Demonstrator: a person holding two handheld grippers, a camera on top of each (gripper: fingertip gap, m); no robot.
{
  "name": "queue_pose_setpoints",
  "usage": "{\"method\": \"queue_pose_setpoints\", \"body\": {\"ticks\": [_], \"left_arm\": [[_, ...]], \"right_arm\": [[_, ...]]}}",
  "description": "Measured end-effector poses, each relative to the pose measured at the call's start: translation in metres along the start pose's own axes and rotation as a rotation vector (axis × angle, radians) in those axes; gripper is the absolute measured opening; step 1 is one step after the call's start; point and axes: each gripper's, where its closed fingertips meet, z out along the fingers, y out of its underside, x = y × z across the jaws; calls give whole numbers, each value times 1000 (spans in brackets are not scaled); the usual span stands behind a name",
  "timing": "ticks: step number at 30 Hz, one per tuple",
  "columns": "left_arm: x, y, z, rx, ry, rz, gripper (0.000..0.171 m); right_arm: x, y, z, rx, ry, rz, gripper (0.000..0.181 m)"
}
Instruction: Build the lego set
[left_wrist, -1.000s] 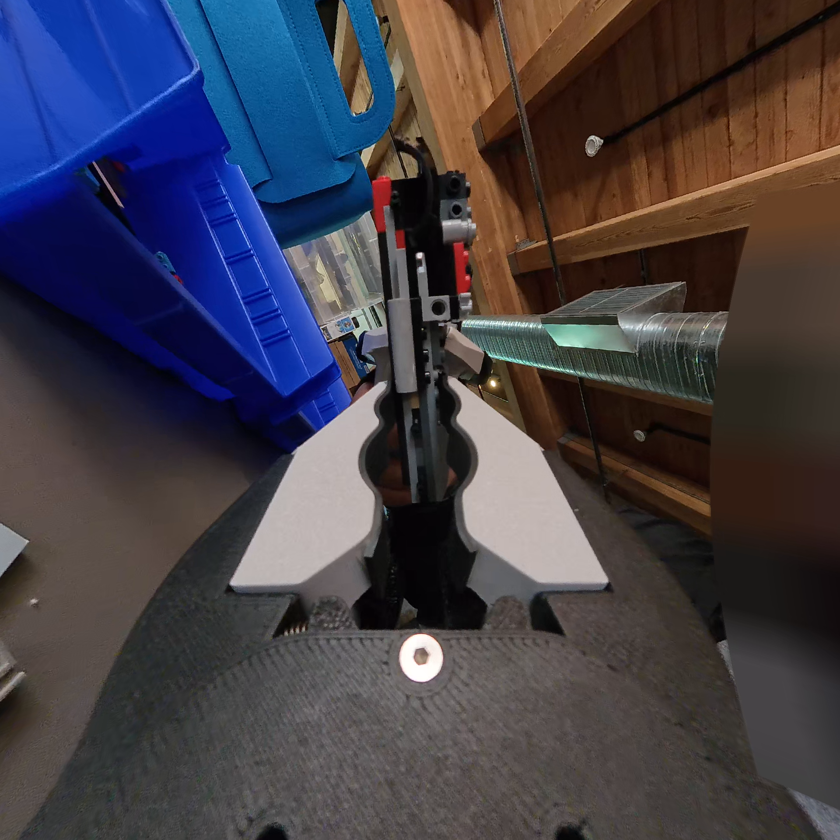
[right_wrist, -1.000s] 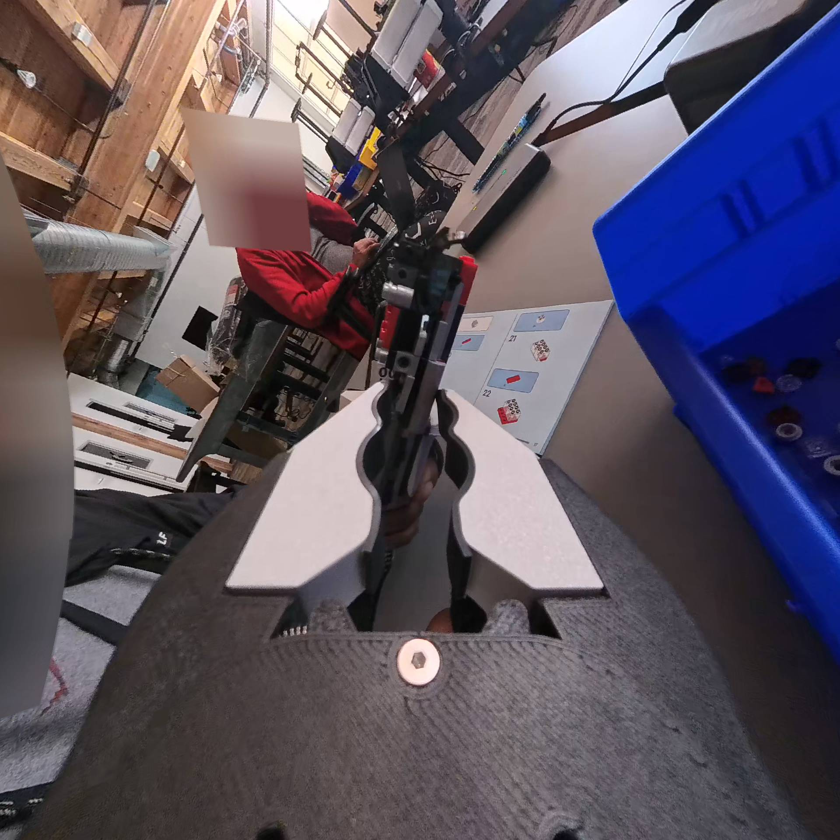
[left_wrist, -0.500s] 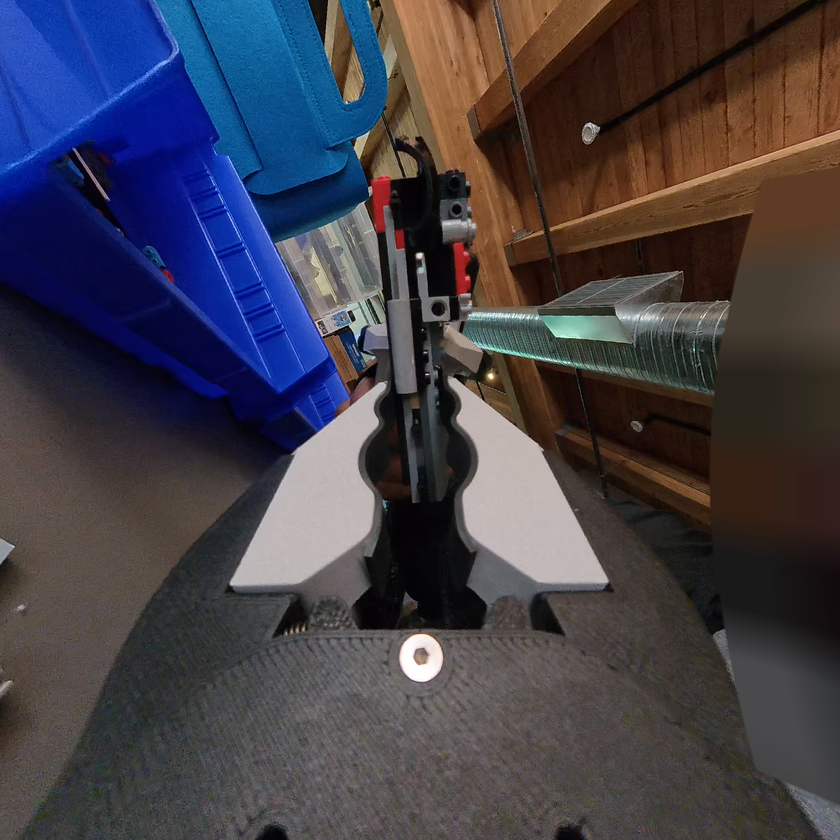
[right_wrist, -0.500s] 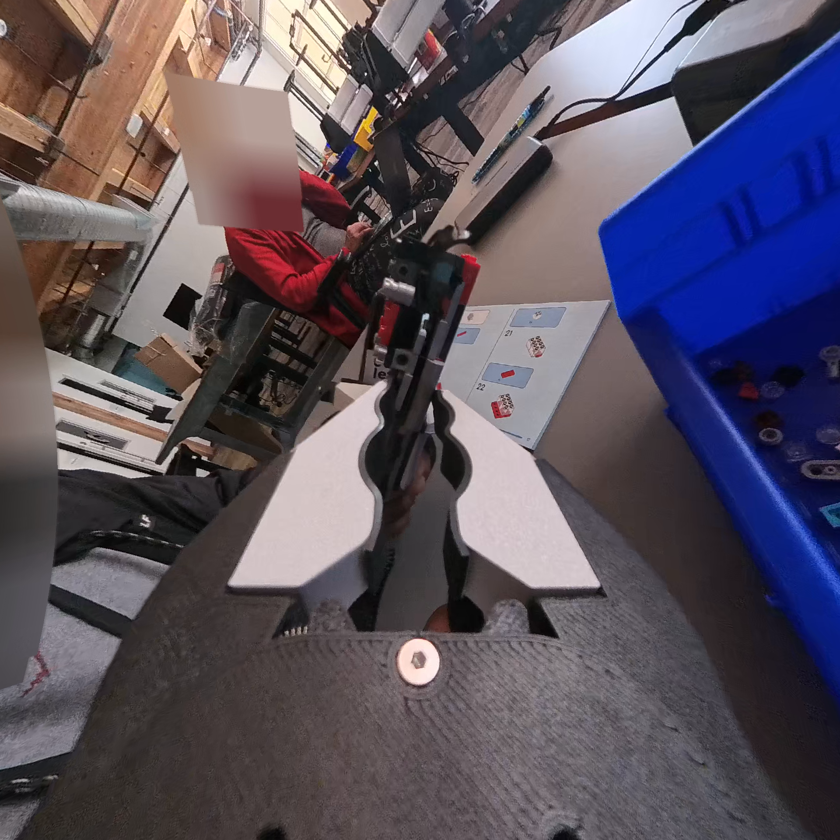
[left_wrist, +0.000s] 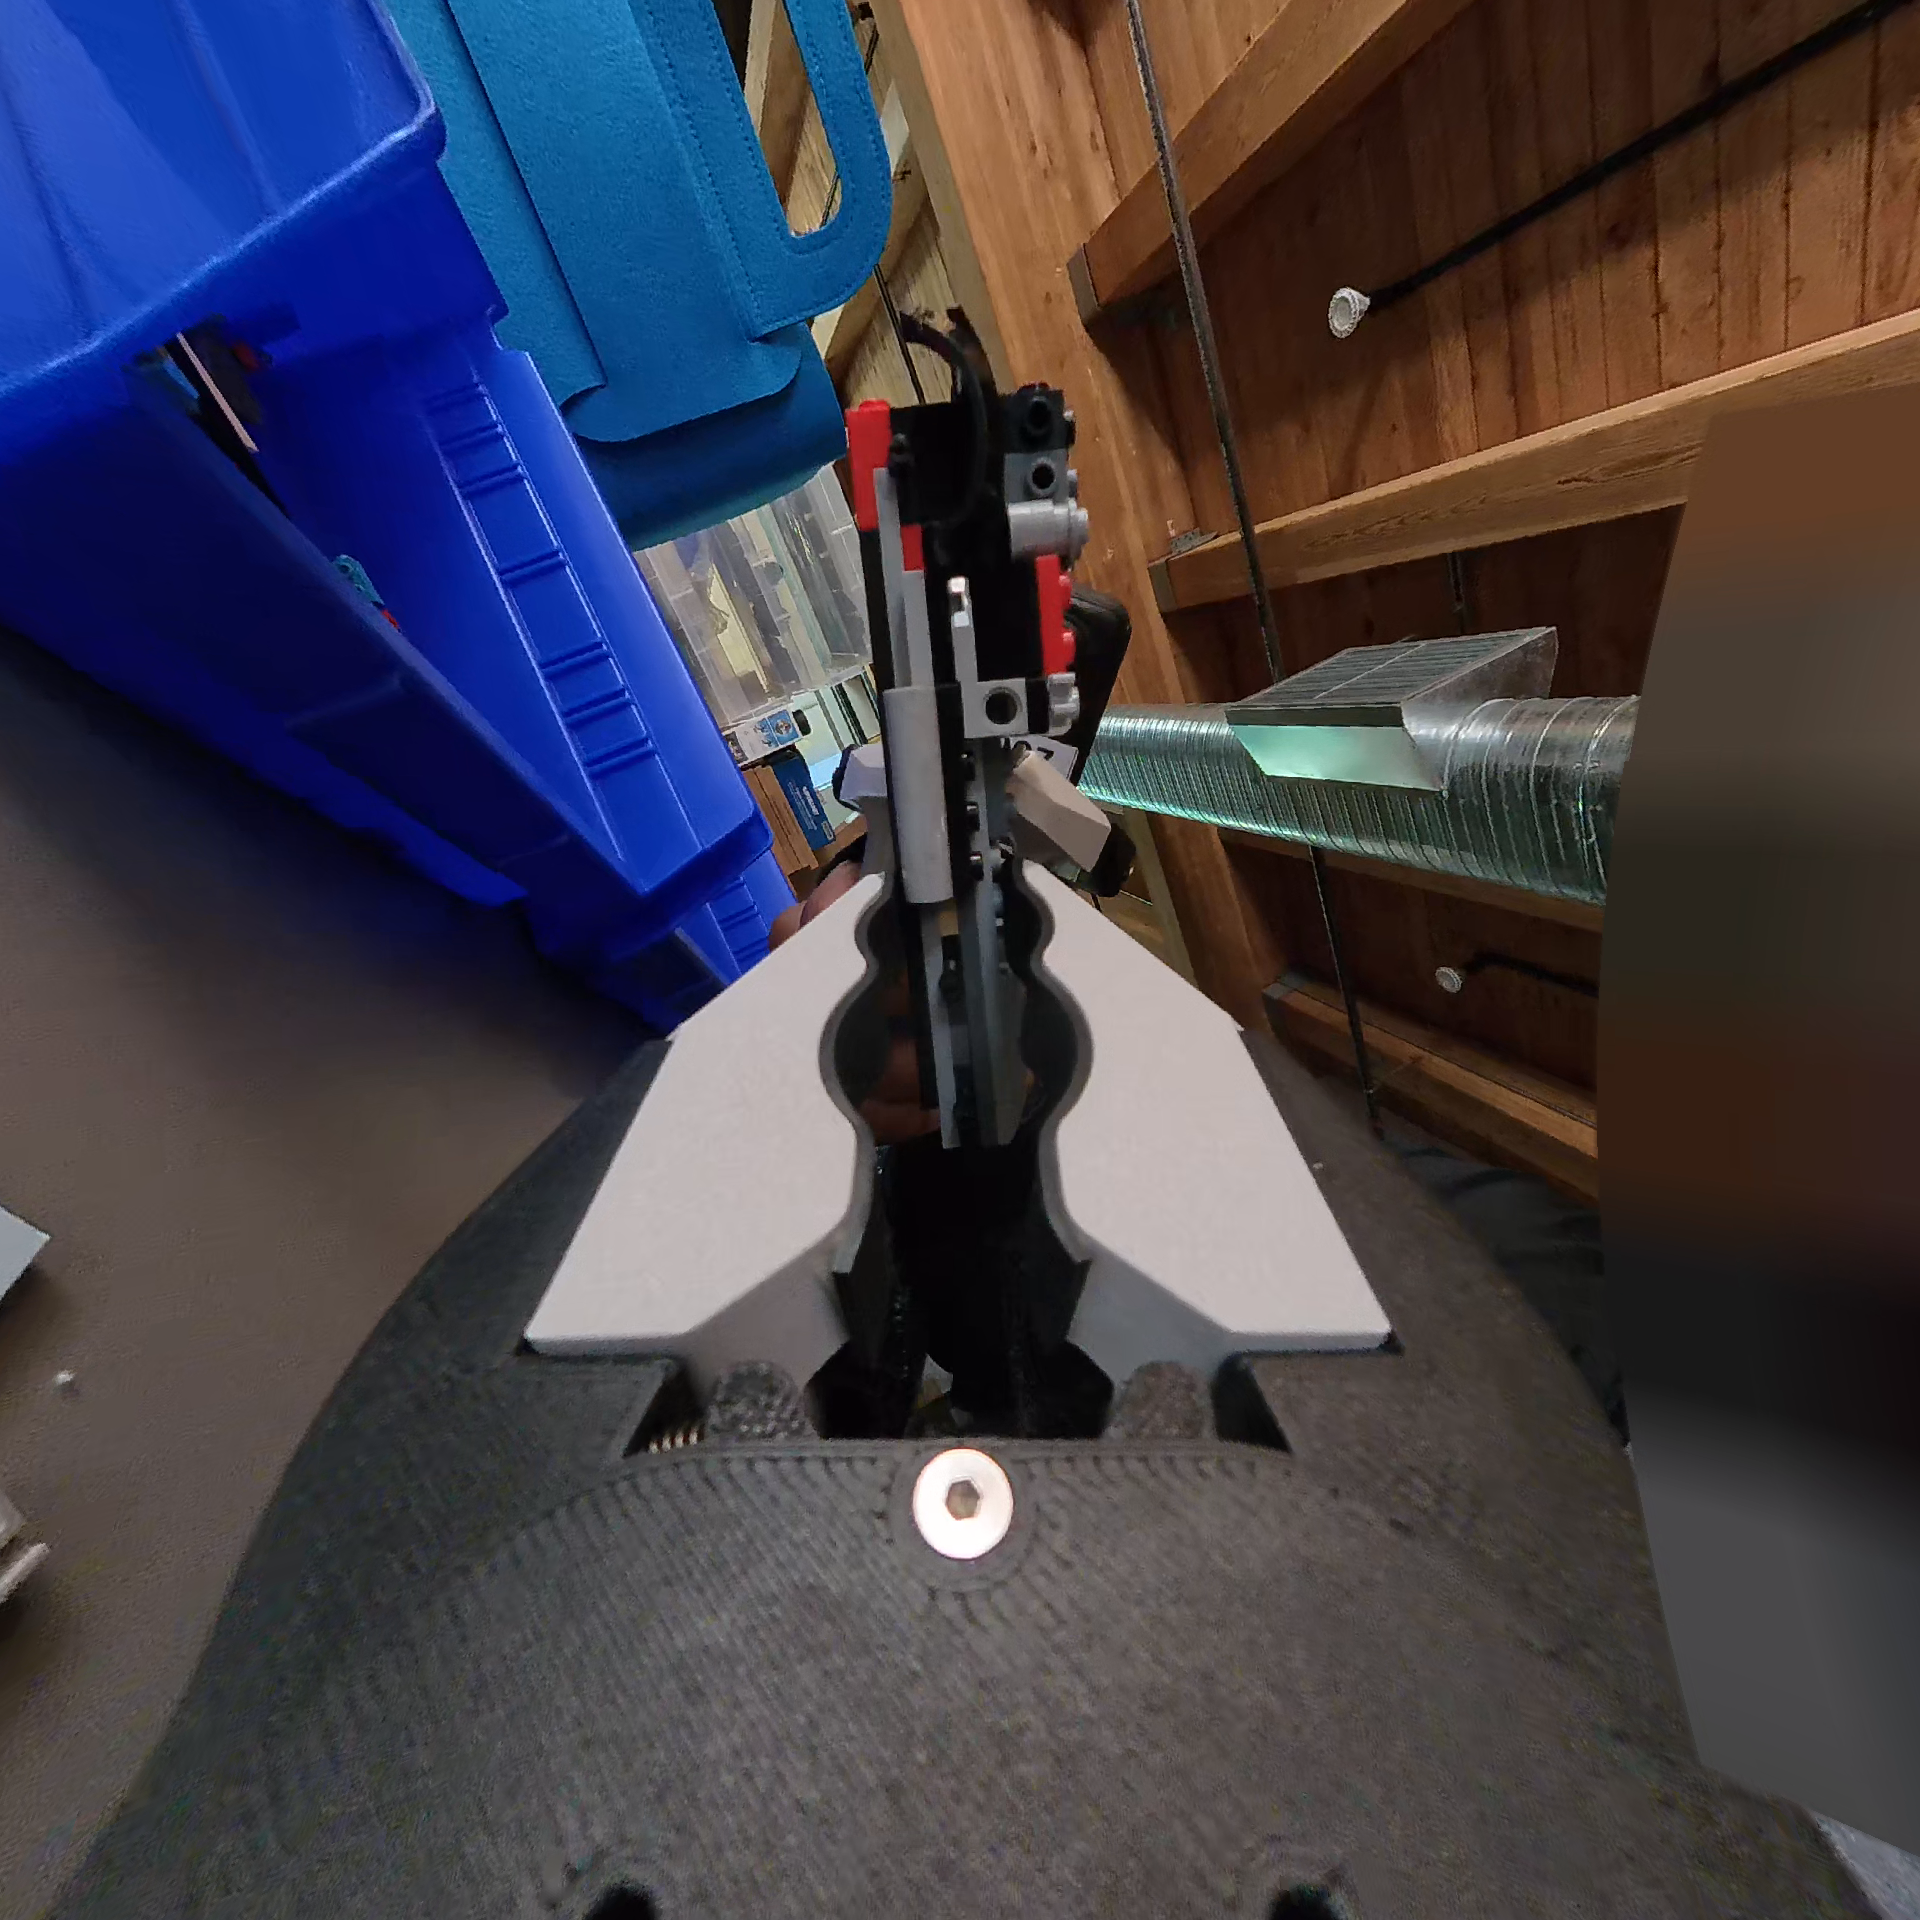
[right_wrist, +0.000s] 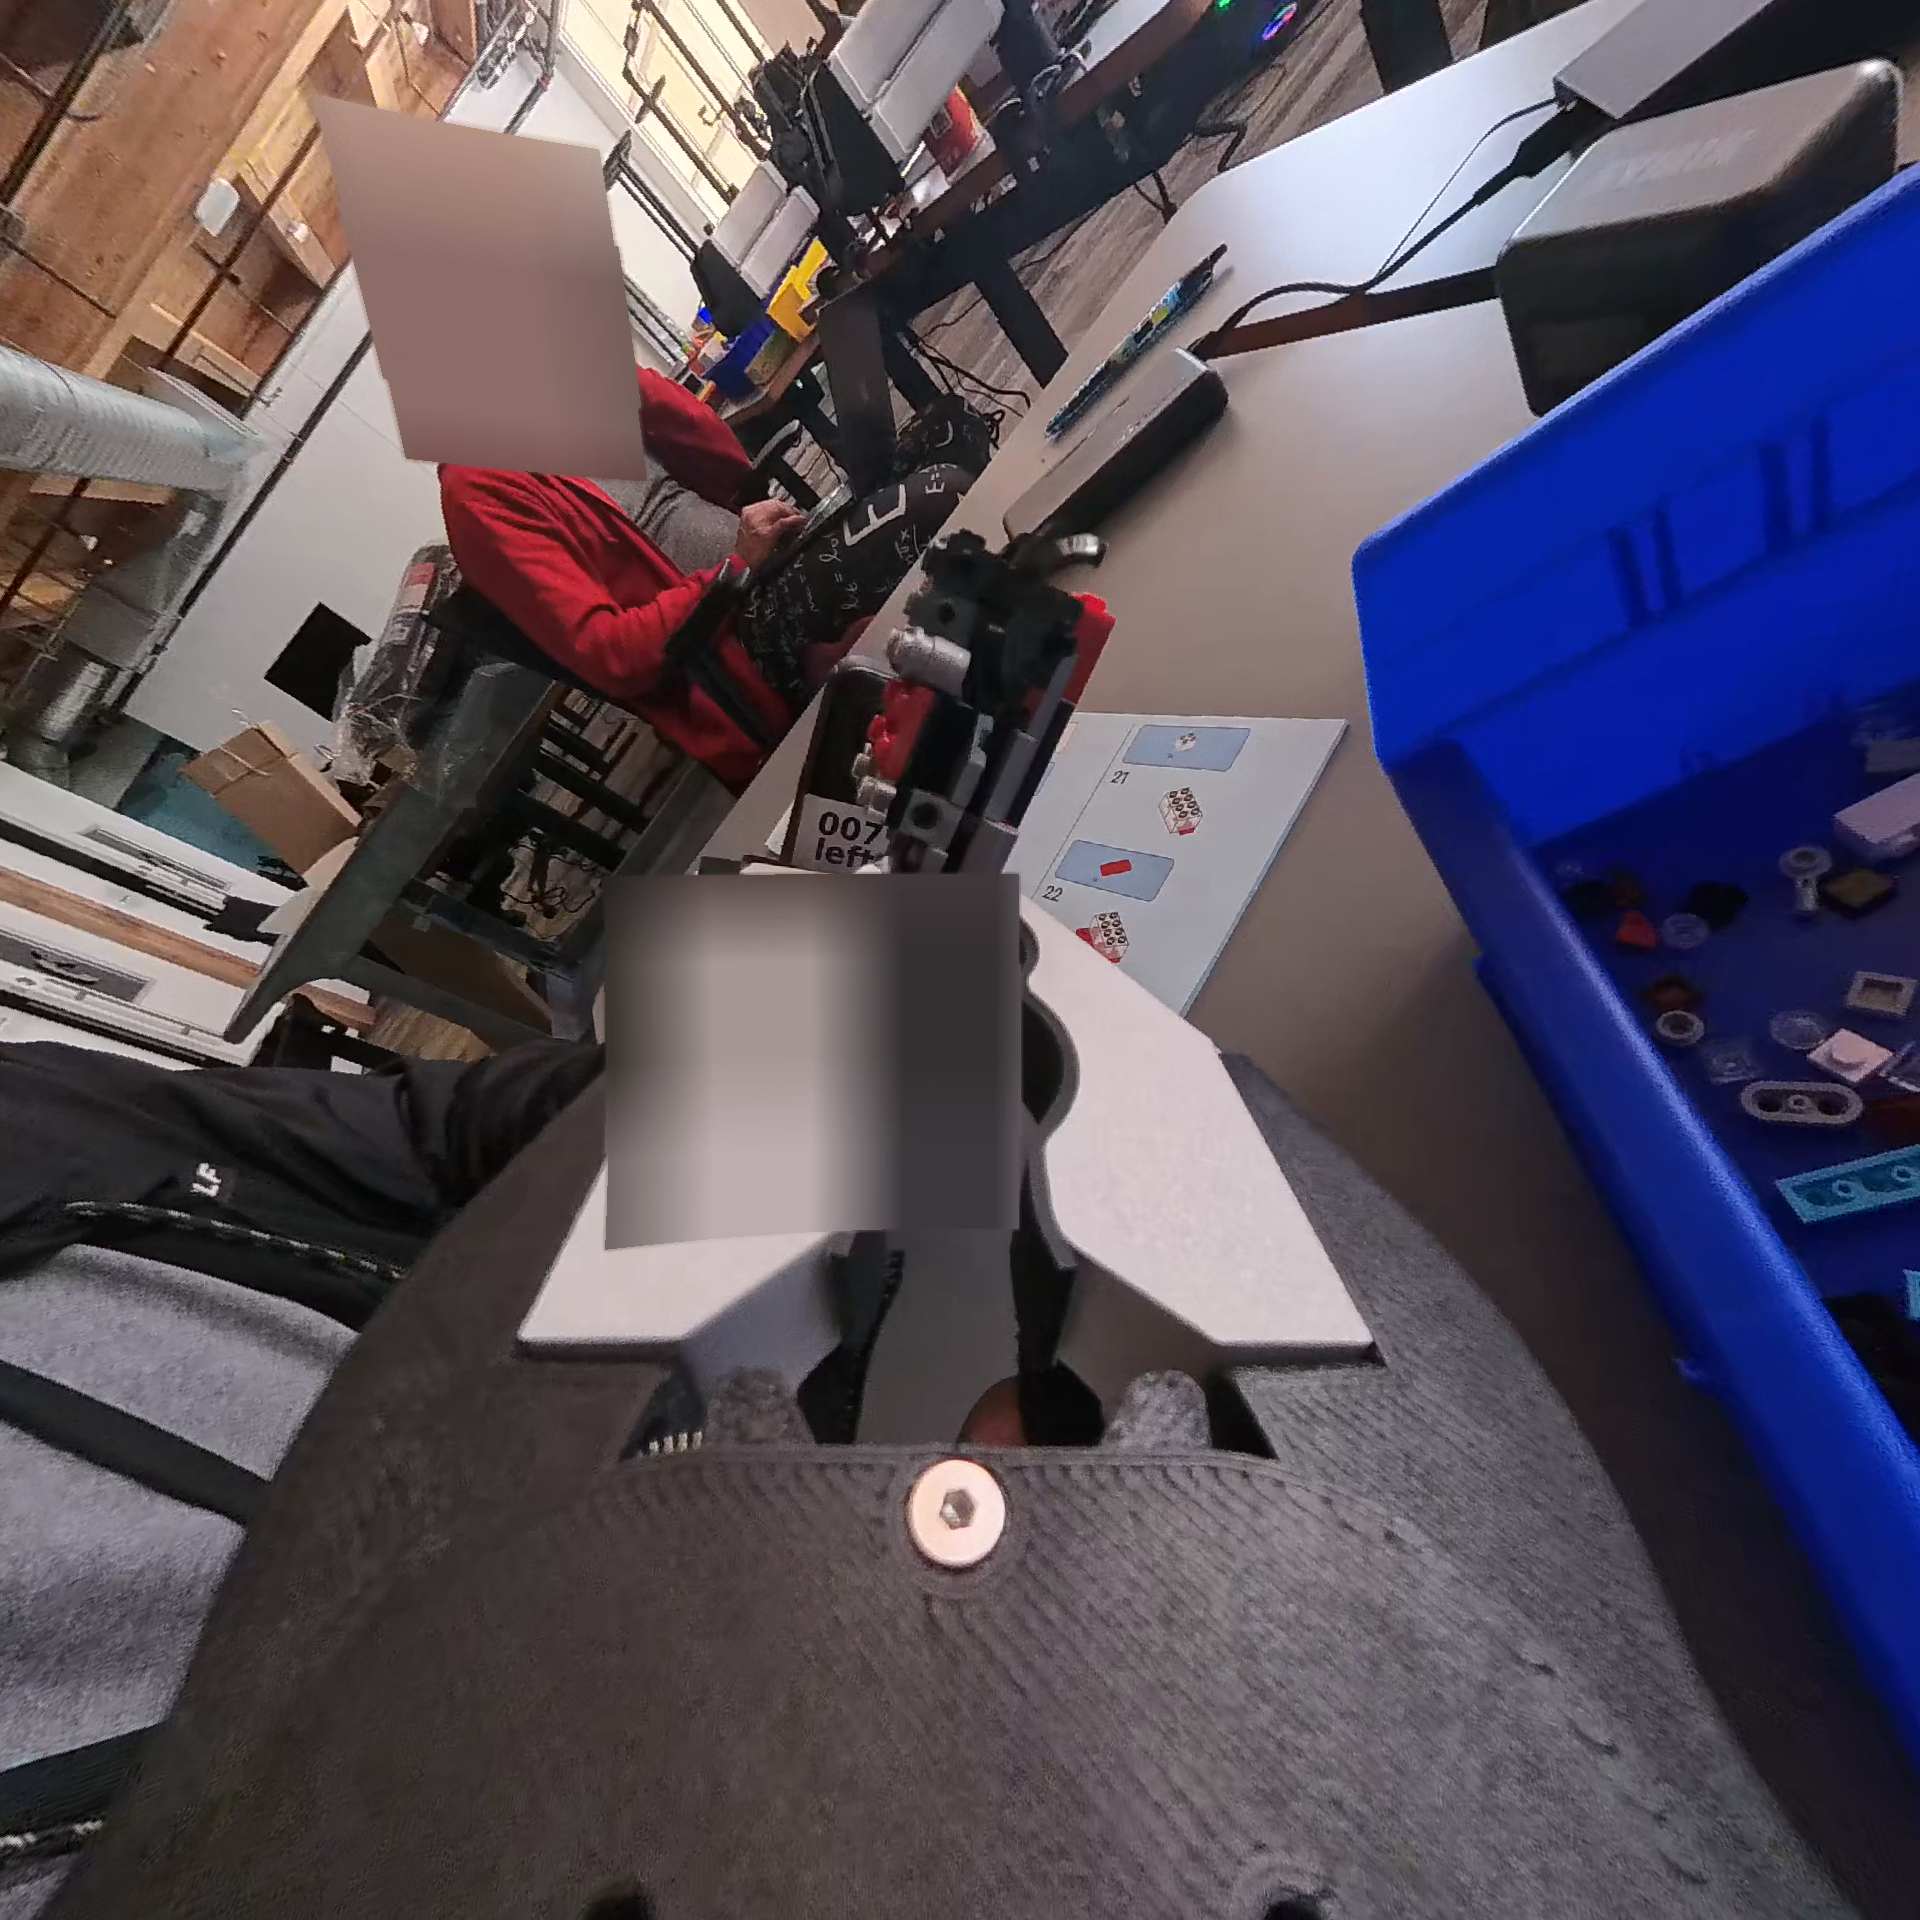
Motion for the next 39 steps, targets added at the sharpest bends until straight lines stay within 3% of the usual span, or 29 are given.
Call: {"method": "queue_pose_setpoints", "body": {"ticks": [16, 21, 23, 27, 39], "left_arm": [[0, 1, 1, -1, 41, -57, 18], [-1, -2, -1, 17, 62, -103, 19], [-3, -4, -2, 34, 64, -128, 19], [-6, -7, -4, 46, 51, -128, 18], [-5, -3, -2, 8, 21, -52, 19]], "right_arm": [[1, 1, 0, 6, 4, 6, 18], [3, -3, 2, 36, -29, 132, 18], [4, -3, 4, 46, -35, 171, 28], [5, -4, 5, 62, -31, 199, 30], [7, -2, 5, 83, 4, 147, 17]]}}
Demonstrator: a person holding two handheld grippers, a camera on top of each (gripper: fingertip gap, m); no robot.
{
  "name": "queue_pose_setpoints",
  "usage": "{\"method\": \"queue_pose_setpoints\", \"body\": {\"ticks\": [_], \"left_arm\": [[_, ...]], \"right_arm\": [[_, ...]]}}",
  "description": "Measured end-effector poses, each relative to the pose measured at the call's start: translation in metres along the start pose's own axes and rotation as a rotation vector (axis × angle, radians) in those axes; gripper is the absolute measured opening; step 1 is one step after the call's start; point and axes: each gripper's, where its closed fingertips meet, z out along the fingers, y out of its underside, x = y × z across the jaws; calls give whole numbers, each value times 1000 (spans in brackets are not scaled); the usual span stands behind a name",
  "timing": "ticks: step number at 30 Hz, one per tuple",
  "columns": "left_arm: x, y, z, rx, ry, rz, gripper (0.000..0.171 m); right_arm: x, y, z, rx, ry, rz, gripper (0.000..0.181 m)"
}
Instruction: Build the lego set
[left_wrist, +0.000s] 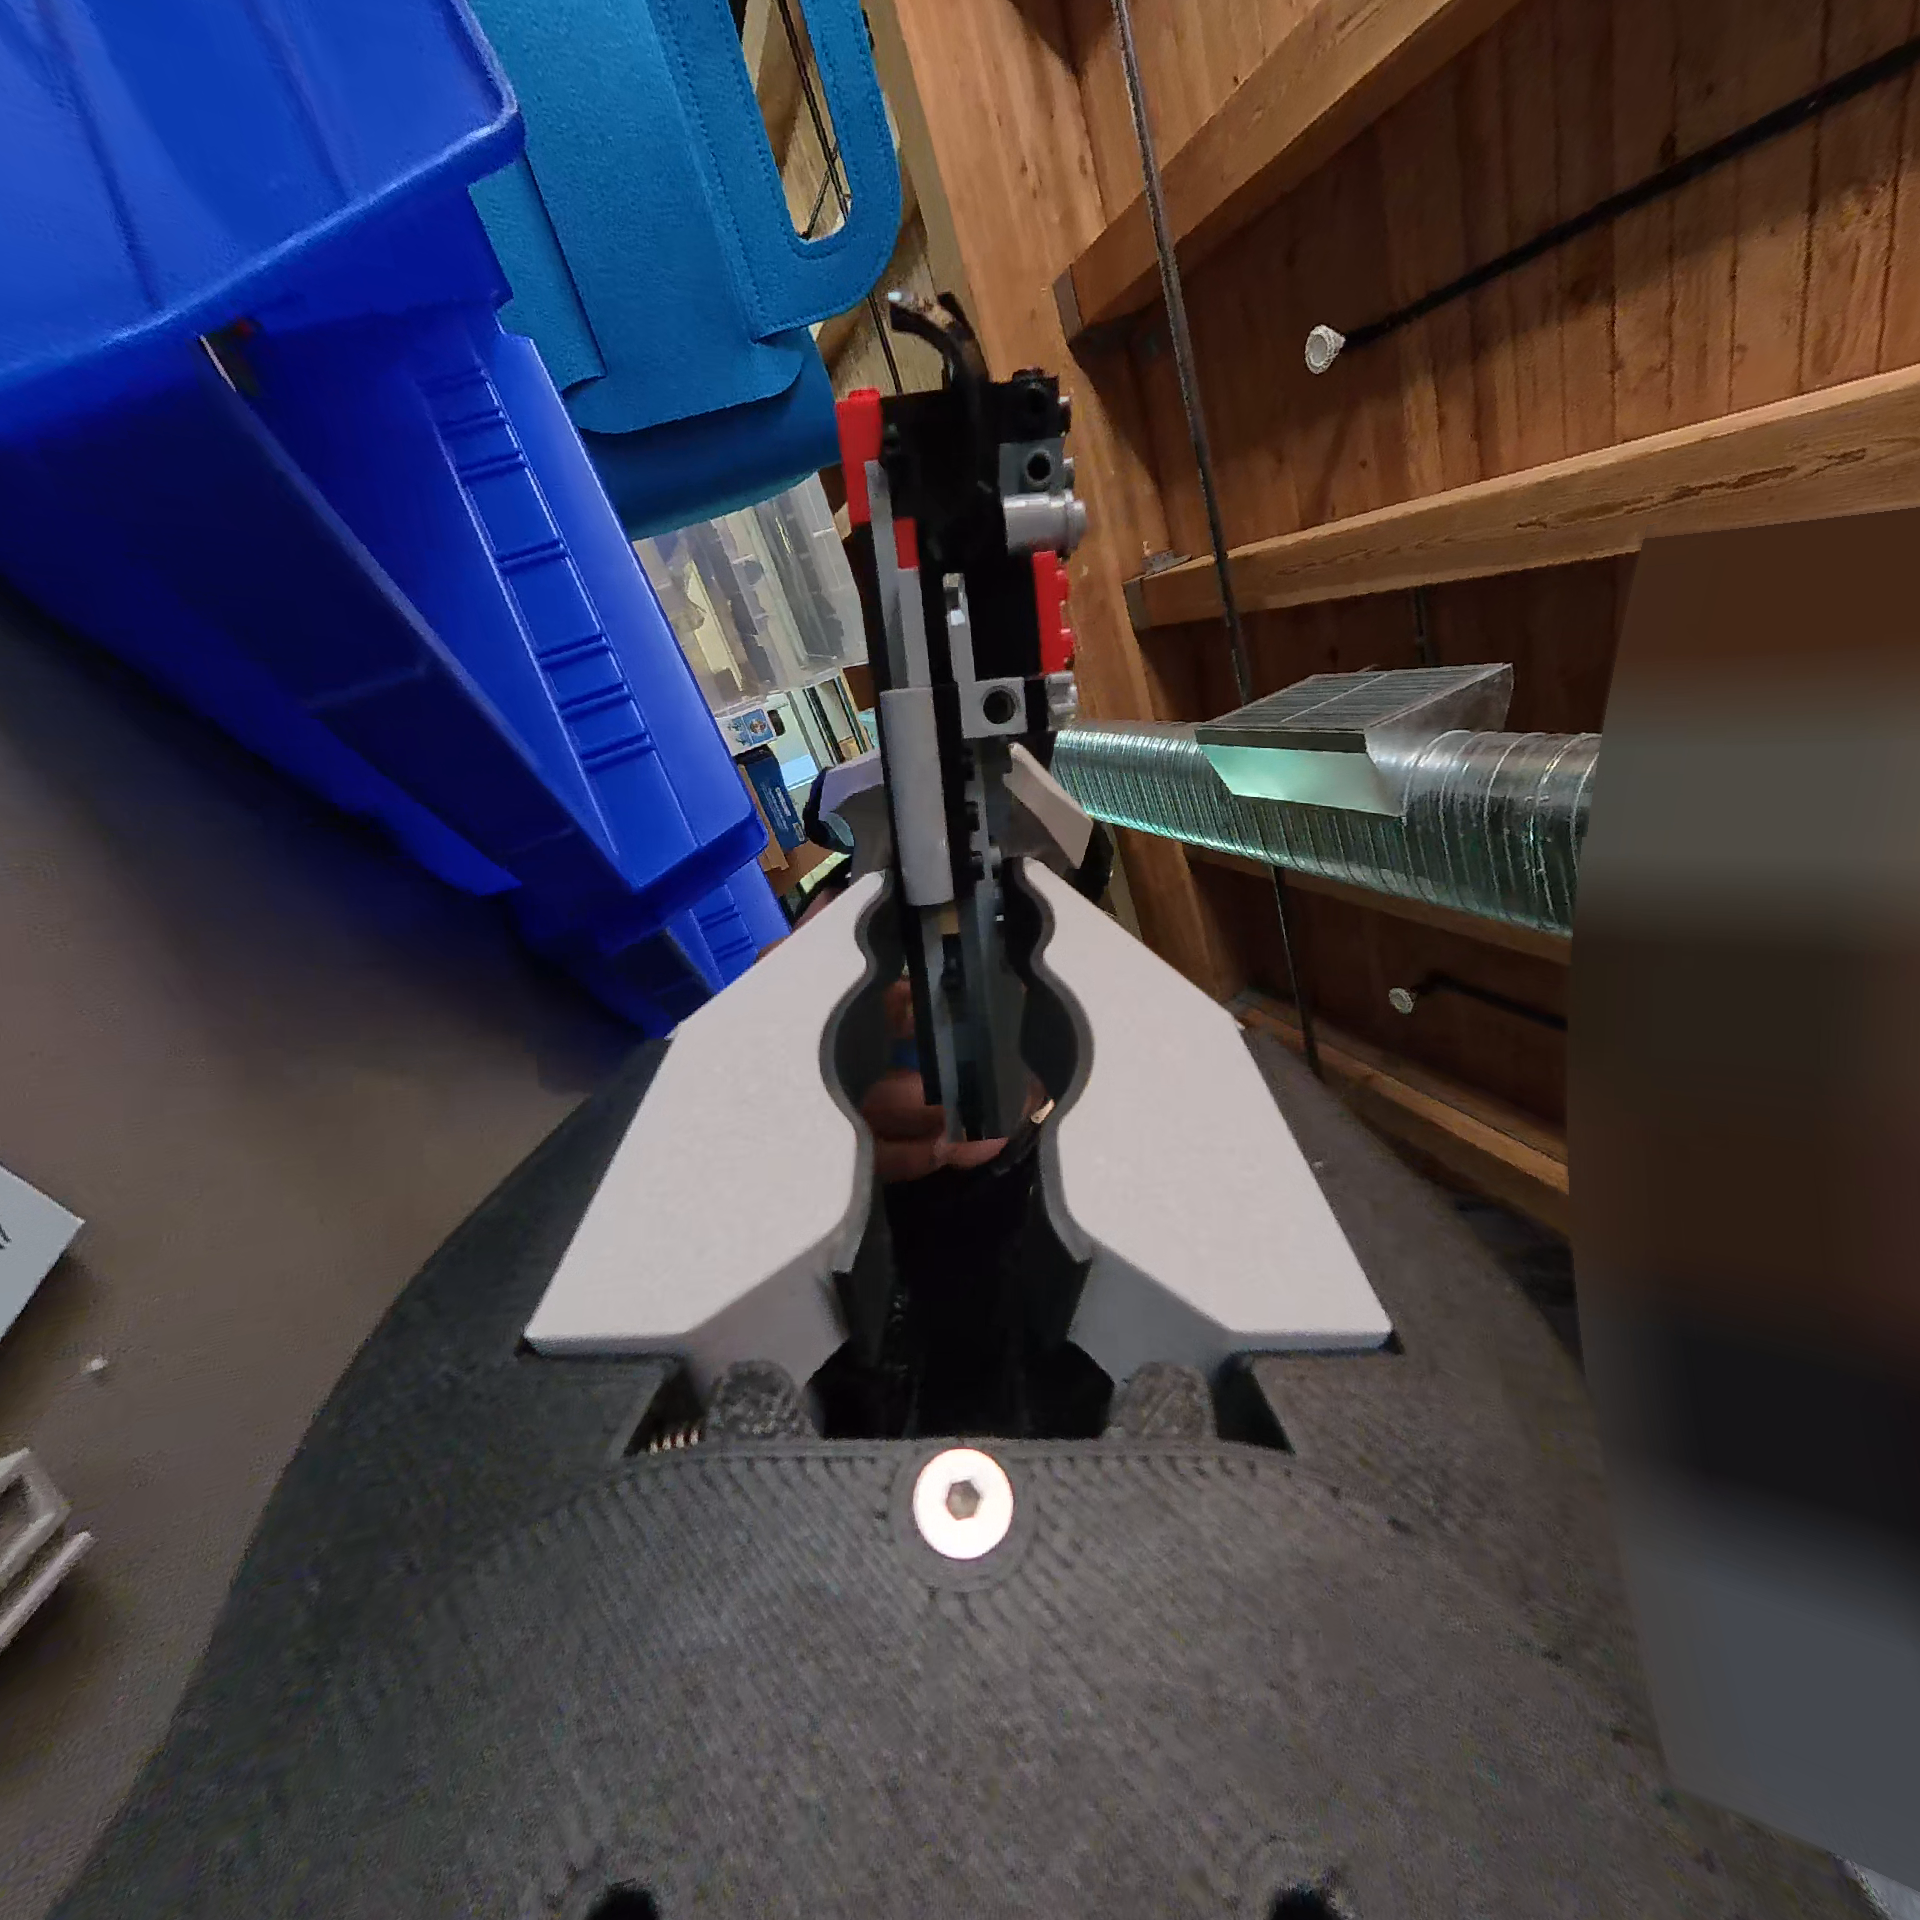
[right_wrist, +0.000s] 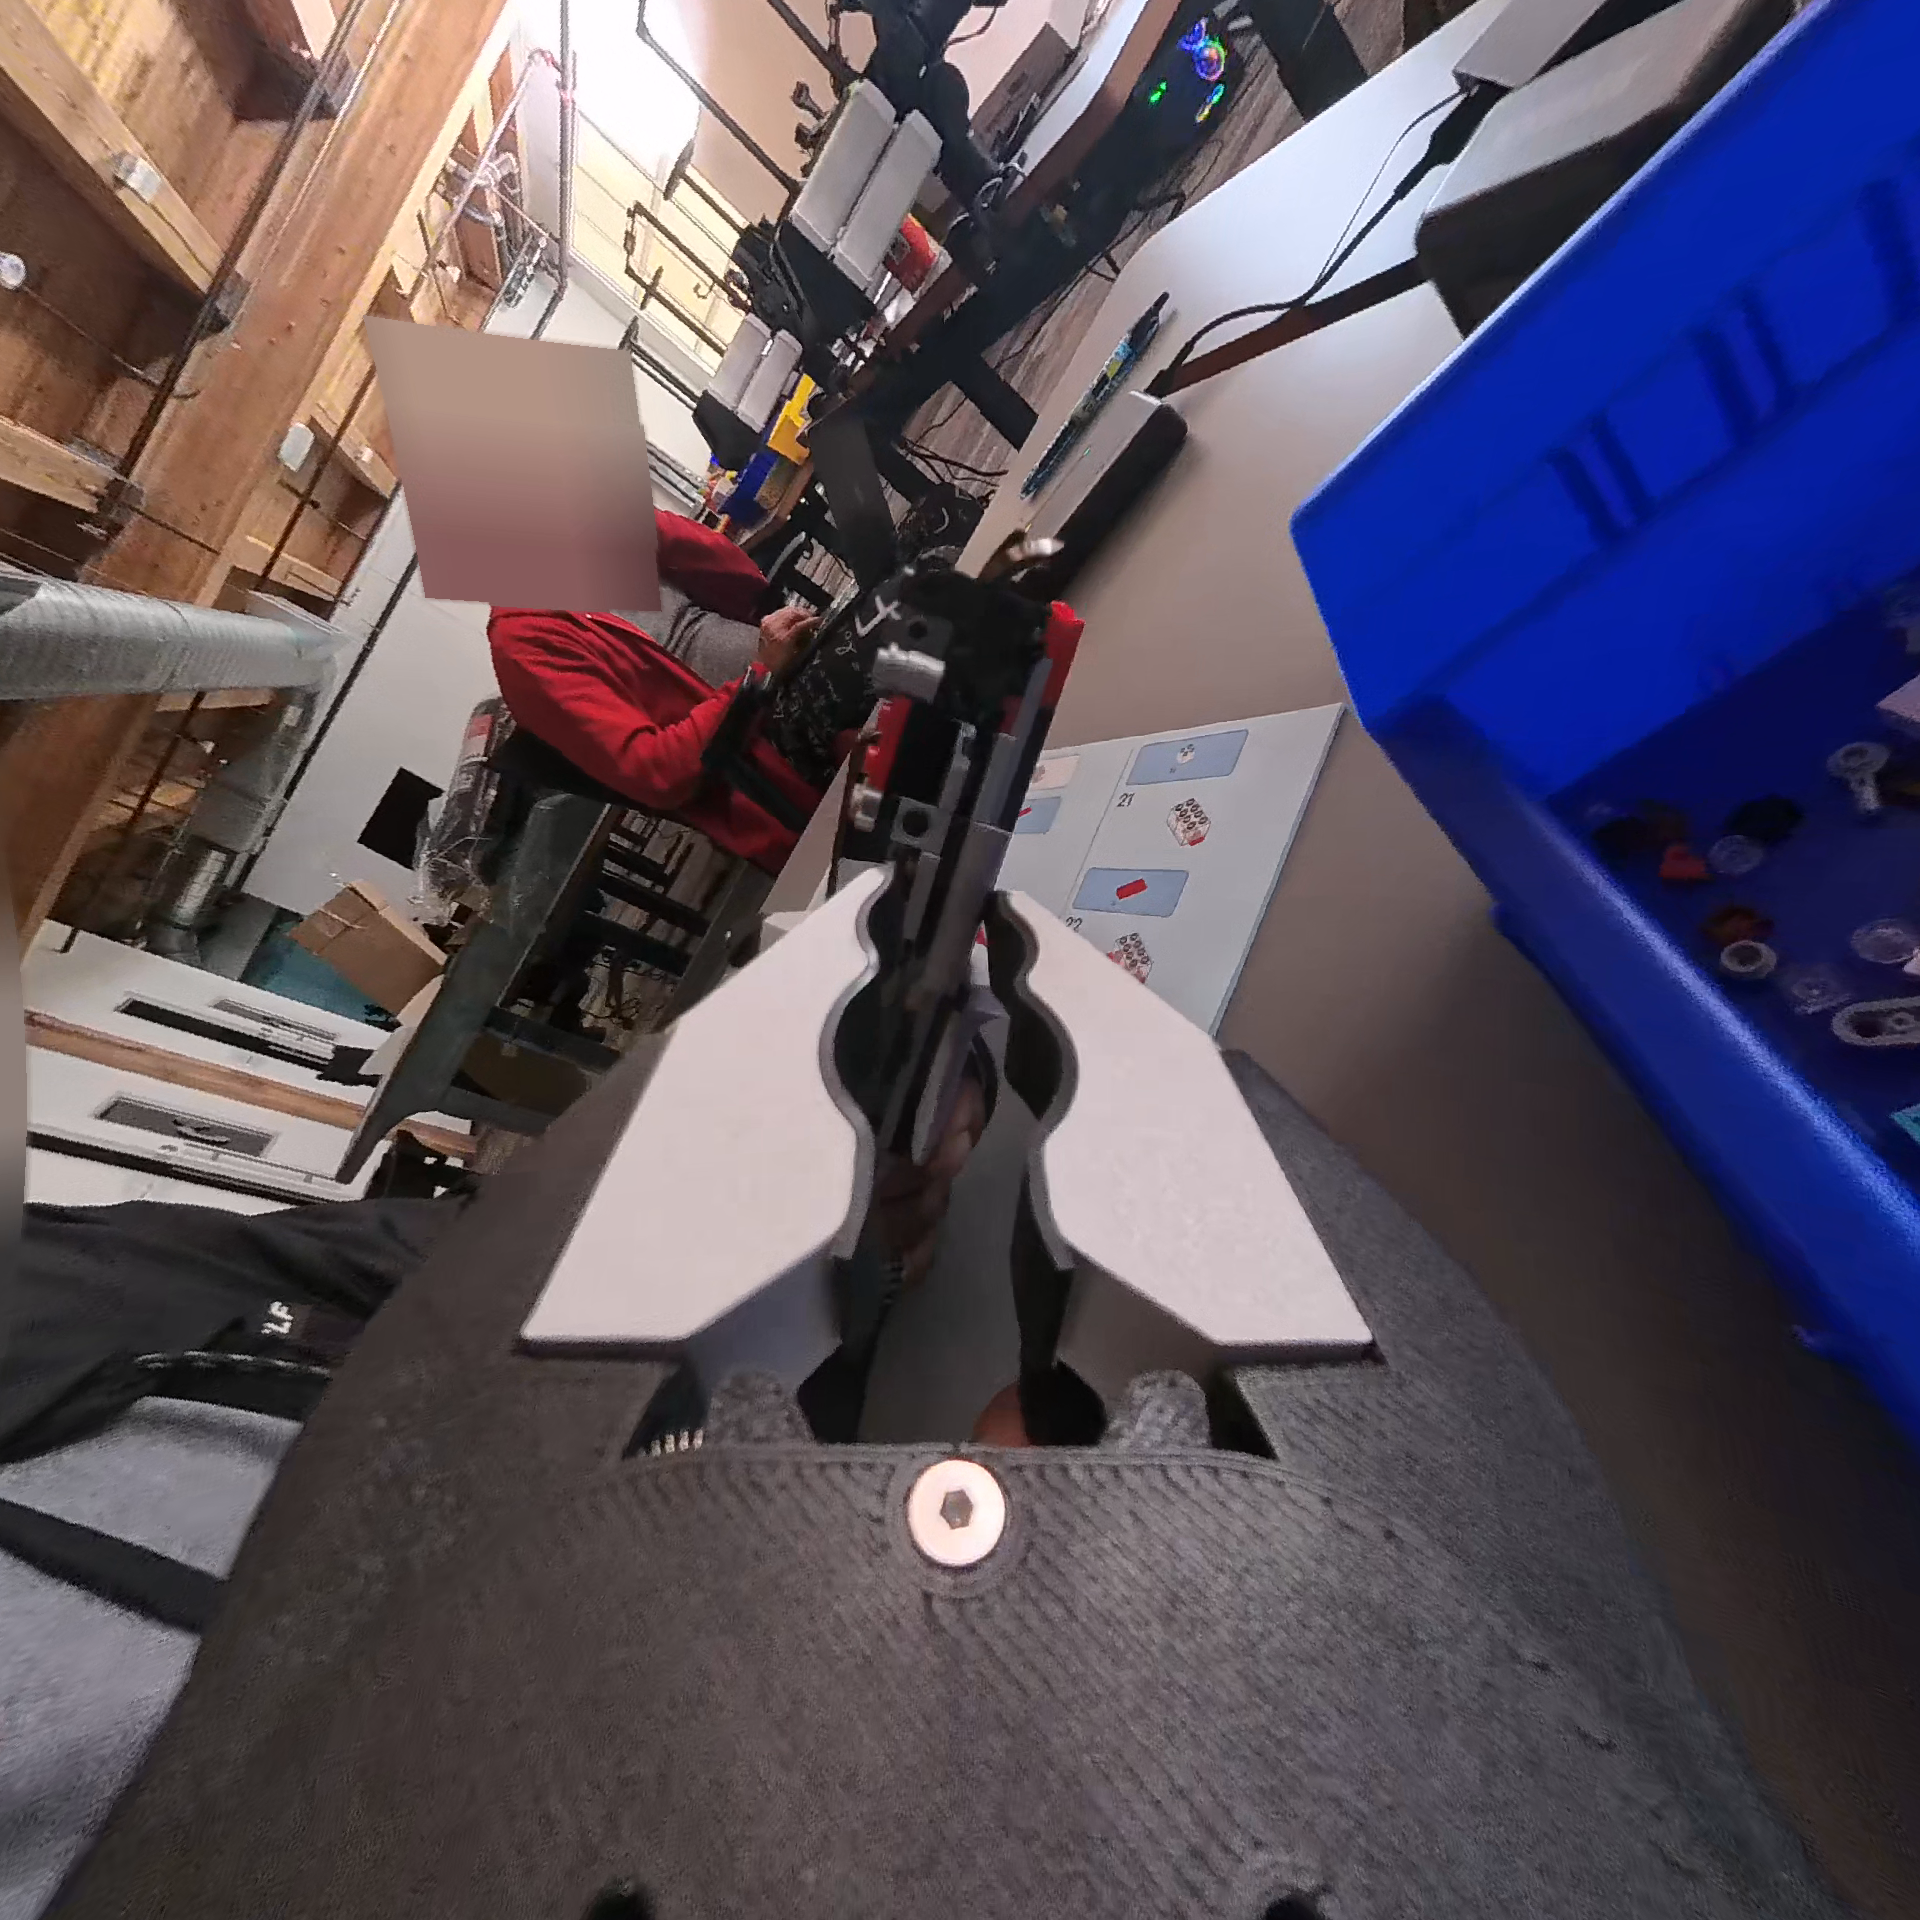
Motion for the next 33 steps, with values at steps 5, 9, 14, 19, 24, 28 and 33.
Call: {"method": "queue_pose_setpoints", "body": {"ticks": [5, 9, 14, 19, 24, 28, 33], "left_arm": [[-2, -2, -1, 11, -10, -5, 20], [-7, -9, -6, 41, -37, -18, 19], [-8, -26, -15, 112, -59, -10, 19], [-8, -33, -20, 140, -58, -8, 20], [-7, -33, -19, 139, -49, -13, 19], [-4, -33, -19, 134, -43, -4, 19], [-3, -32, -18, 132, -36, -12, 19]], "right_arm": [[3, 0, 3, 26, 12, 14, 18], [9, 0, 10, 66, -17, 184, 18], [2, -28, -4, 360, -154, 429, 60], [-90, -89, -78, 952, -542, 439, 58], [-178, -85, -83, 925, -826, 351, 64], [-190, -78, -79, 915, -856, 316, 64], [-199, -79, -88, 952, -876, 241, 61]]}}
